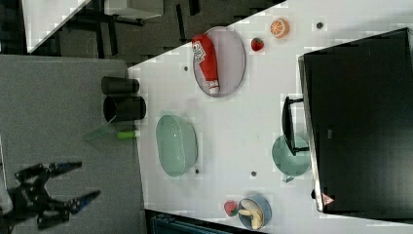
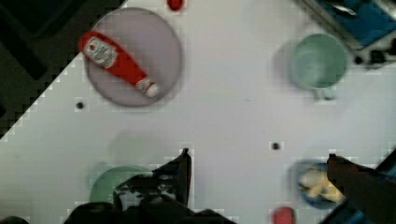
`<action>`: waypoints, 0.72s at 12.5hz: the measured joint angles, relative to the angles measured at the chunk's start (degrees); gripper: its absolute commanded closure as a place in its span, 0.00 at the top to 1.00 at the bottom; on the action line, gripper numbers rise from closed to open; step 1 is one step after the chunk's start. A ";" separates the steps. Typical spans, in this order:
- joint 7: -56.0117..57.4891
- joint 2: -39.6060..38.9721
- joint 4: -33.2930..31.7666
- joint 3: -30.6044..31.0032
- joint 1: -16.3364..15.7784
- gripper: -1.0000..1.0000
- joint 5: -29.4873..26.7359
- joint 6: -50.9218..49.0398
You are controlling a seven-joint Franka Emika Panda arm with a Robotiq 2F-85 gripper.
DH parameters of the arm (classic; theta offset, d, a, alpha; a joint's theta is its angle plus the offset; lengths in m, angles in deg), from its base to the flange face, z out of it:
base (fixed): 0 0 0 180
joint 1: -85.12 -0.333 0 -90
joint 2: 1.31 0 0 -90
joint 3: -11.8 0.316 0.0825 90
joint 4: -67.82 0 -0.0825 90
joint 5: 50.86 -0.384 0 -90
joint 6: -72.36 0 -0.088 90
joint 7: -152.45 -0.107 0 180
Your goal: Drag strainer left to right.
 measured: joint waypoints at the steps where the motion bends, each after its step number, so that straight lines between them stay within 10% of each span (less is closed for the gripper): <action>1: -2.69 -3.41 -0.28 3.85 -0.28 1.00 -0.09 1.54; 9: -40.49 -31.32 -8.23 27.53 -4.40 1.00 -1.11 22.21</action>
